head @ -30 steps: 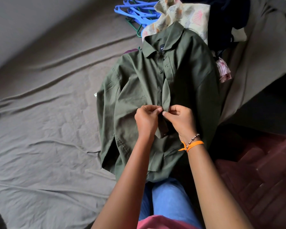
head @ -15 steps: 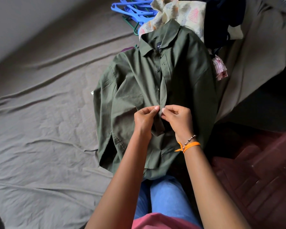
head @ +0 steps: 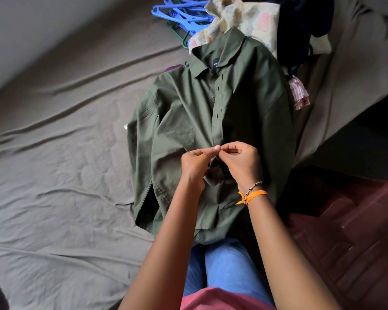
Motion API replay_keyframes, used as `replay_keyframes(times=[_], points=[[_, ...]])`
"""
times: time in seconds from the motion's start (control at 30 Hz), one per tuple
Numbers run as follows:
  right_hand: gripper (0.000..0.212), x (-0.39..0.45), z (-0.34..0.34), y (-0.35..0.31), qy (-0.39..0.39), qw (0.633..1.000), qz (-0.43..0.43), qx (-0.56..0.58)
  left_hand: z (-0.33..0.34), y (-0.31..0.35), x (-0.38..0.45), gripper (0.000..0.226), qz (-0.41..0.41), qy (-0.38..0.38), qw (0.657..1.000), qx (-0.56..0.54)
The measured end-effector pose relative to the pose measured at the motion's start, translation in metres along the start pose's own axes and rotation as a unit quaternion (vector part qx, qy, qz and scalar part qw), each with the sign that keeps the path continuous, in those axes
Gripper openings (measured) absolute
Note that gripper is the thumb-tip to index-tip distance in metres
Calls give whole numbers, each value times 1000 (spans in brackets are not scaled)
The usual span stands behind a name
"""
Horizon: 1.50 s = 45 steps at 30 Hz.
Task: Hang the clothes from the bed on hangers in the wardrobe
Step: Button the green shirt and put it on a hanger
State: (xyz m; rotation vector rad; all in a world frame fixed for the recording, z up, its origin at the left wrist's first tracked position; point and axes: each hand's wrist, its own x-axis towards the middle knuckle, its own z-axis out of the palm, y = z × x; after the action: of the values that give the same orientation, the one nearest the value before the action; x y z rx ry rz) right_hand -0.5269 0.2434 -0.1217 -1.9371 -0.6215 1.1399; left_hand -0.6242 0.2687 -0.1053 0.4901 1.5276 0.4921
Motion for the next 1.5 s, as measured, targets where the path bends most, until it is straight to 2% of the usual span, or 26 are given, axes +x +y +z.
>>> replay_keyframes(times=[0.1,0.17,0.27,0.3,0.33,0.37,0.43,0.47,0.5,0.57,0.63,0.67,0.7,0.8,0.83,0.93,1.1,1.27,1.3,1.4,1.43,1.5], points=[[7,1,-2,3,-34,999,-1,12,2,1,4,14,9,9,1000,-3],[12,4,-7,6,-84,994,26,69,1,2,6,15,-1,-22,1000,-11],[14,11,-21,5,-175,946,130,238,-3,4,8,17,-30,-119,992,-24],[15,14,-24,4,-194,932,160,259,-3,3,9,17,-32,-129,991,-26],[15,17,-24,3,-197,933,172,245,-2,0,11,16,-25,-121,992,-25],[14,22,-22,1,-175,953,155,192,1,-4,12,13,-1,-94,996,-9],[9,34,-12,-5,-47,997,36,50,8,-11,16,11,78,-7,994,76],[9,40,-5,-12,24,999,-47,-9,12,-14,17,14,116,35,984,133],[12,45,3,-19,64,988,-128,-61,15,-16,17,13,149,66,968,193],[18,58,20,-25,52,960,-220,-167,17,-17,14,7,188,105,912,350],[21,70,29,-24,19,941,-220,-258,14,-16,12,17,185,119,838,500],[21,76,29,-21,19,938,-204,-280,14,-14,11,20,195,133,814,530],[21,80,27,-18,29,941,-183,-283,14,-10,11,23,219,148,809,525],[20,90,16,-6,64,964,-109,-233,22,5,17,32,340,138,837,405],[18,91,12,-3,63,972,-93,-206,27,11,23,33,346,123,843,392],[20,94,3,7,43,988,-53,-142,42,23,49,25,265,131,848,439],[30,98,-3,15,18,992,-47,-117,50,25,82,13,166,161,822,521],[36,101,1,16,0,994,-54,-93,47,20,97,13,176,153,811,536],[37,101,2,15,-3,995,-54,-85,45,20,99,14,176,152,827,511],[35,96,3,8,-3,997,-60,-53,41,27,92,10,164,139,907,363],[34,93,4,5,3,997,-64,-42,41,30,85,6,170,129,920,328],[34,85,7,-1,23,996,-82,-27,40,35,71,3,198,113,925,304]])
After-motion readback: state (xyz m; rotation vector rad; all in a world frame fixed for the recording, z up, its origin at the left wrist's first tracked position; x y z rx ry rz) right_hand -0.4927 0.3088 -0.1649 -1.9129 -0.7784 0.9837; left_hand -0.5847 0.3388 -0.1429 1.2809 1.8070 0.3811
